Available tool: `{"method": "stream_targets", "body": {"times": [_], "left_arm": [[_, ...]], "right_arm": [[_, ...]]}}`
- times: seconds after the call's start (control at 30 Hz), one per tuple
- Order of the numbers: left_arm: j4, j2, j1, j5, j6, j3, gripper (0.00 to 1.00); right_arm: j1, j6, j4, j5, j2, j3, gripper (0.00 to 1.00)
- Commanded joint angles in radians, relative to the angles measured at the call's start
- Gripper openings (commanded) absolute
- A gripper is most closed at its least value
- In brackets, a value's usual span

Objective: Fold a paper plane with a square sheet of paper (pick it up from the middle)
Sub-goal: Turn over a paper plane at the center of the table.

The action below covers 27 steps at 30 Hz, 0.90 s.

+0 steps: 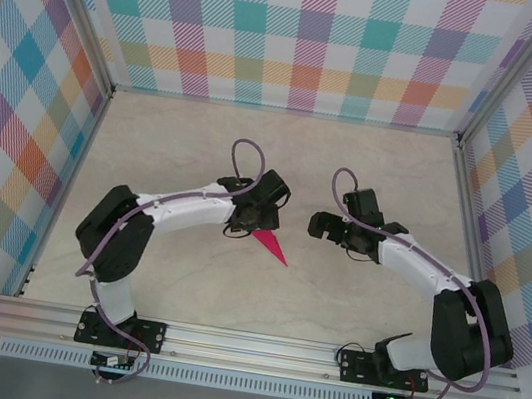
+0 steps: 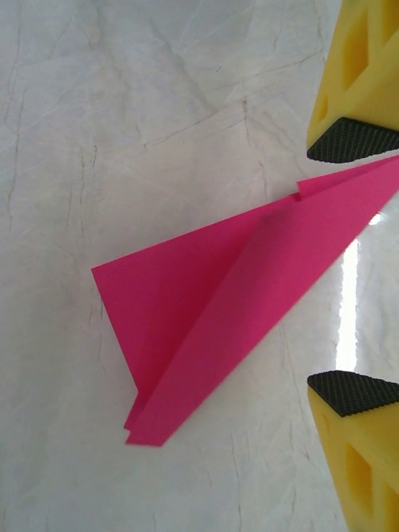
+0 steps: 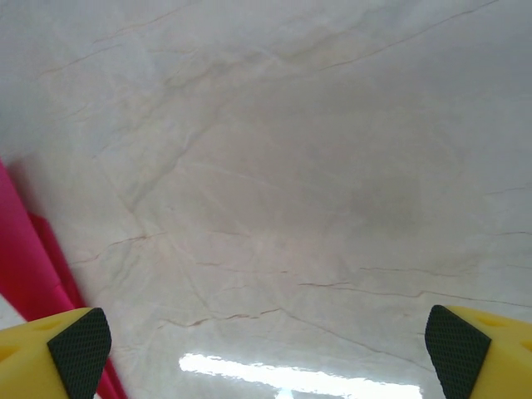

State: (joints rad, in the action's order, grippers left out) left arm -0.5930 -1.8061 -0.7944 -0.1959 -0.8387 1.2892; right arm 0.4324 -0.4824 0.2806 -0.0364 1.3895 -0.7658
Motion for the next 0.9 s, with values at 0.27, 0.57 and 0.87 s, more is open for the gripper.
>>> {"method": "stream_targets", "body": {"times": [0.27, 0.57, 0.87], "left_arm": [[-0.14, -0.133, -0.017, -0.04, -0.034, 0.123, 0.59], [-0.109, -0.06, -0.021, -0.043, -0.079, 0.044, 0.44], [-0.084, -0.044, -0.021, -0.045, -0.092, 0.013, 0.13]], "right_arm": [[-0.014, 0.009, 0.01, -0.022, -0.037, 0.023, 1.0], [-0.014, 0.0, 0.016, 0.005, 0.01, 0.004, 1.0], [-0.014, 0.0, 0.027, 0.018, 0.034, -0.013, 1.0]]}}
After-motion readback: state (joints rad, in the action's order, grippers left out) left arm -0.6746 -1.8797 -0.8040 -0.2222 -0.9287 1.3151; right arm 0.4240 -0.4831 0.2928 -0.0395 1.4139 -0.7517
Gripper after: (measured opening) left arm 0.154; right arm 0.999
